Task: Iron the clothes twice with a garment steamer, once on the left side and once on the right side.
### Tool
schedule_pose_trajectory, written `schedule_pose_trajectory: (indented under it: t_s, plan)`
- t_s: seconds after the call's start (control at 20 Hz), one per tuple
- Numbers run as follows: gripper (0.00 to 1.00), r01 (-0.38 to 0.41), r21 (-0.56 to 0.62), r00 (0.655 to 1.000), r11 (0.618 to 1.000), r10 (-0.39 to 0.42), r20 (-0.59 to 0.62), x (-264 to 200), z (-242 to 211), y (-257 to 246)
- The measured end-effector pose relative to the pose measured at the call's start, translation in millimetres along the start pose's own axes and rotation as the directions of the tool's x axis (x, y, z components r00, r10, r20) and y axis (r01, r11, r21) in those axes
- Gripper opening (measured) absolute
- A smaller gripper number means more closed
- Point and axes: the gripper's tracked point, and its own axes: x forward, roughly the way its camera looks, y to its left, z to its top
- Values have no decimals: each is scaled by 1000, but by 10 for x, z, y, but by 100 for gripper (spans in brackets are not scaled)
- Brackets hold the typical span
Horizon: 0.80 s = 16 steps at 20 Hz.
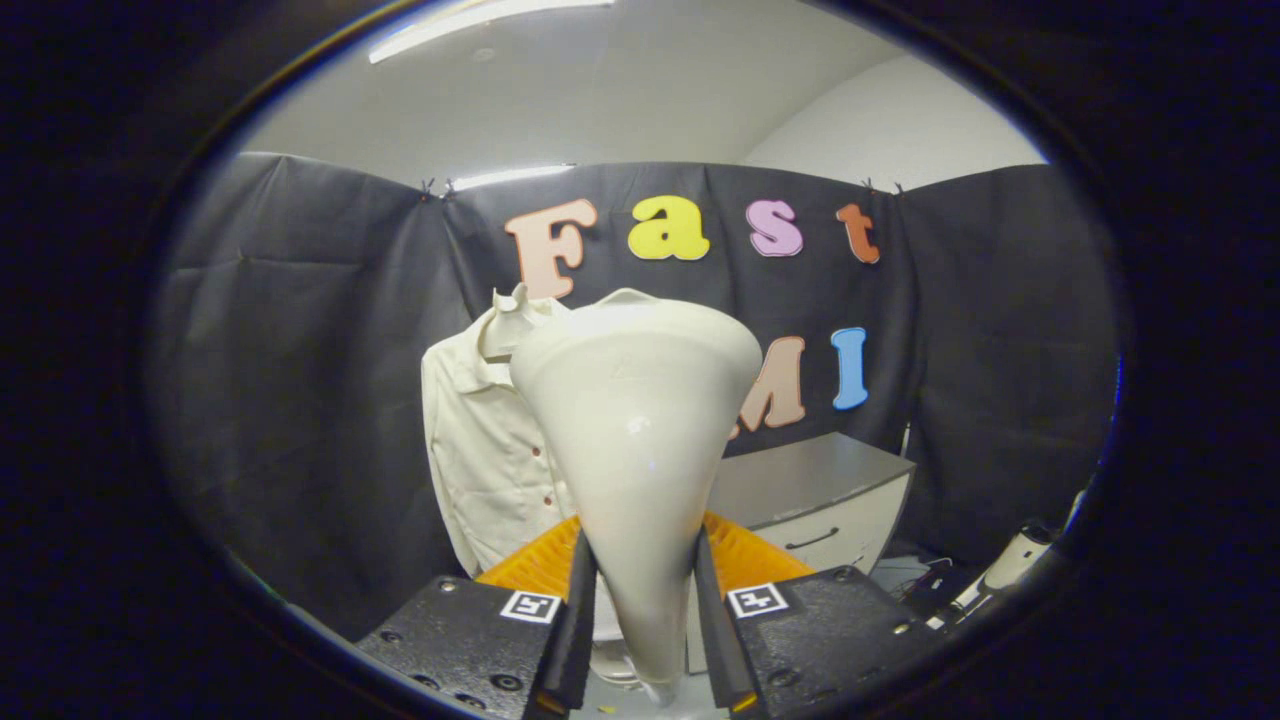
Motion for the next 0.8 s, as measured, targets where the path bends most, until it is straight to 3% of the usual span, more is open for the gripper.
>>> schedule_pose_trajectory:
  t_s: [0.35,0.8]
  plan:
    - [46,23,1,1000,1000,-23,-16,-165,-190,-221]
    - [47,-55,-13,998,998,55,-23,46,-232,-45]
